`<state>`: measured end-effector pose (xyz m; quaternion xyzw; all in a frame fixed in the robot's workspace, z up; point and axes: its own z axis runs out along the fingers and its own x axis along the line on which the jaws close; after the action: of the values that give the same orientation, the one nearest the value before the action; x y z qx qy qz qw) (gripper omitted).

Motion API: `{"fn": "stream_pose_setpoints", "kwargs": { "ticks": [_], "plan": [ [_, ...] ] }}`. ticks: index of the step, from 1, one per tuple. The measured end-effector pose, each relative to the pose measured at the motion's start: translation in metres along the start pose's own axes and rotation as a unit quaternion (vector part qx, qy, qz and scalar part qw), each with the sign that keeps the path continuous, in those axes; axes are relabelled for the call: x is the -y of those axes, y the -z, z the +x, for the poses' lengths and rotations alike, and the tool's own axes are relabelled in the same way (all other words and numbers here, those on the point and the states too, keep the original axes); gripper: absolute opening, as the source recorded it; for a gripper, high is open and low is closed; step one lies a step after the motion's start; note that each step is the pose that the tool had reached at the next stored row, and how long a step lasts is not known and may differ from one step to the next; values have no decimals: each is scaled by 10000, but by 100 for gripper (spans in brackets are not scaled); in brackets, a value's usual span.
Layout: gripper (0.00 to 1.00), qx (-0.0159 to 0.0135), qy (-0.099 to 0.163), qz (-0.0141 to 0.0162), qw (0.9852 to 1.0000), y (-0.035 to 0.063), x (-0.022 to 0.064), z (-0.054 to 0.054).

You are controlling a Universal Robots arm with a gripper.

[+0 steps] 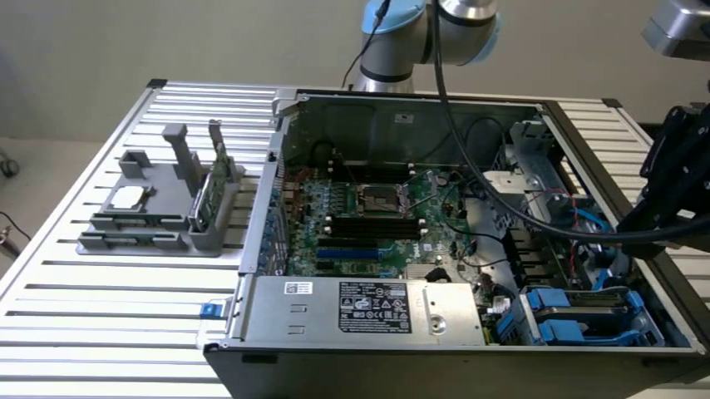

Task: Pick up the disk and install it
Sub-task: 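Insert the first disk wire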

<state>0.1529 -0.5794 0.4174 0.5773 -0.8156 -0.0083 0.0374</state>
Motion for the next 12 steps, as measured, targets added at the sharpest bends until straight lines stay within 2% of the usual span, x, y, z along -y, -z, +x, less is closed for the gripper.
{"fn": "stream_pose_setpoints", "kwargs": {
  "ticks": [6, 12],
  "plan": [
    [31, 21, -385, -20, 9993, 89, -5, 5],
    [31, 45, -786, -40, 9969, 154, -9, 8]
  ]
}}
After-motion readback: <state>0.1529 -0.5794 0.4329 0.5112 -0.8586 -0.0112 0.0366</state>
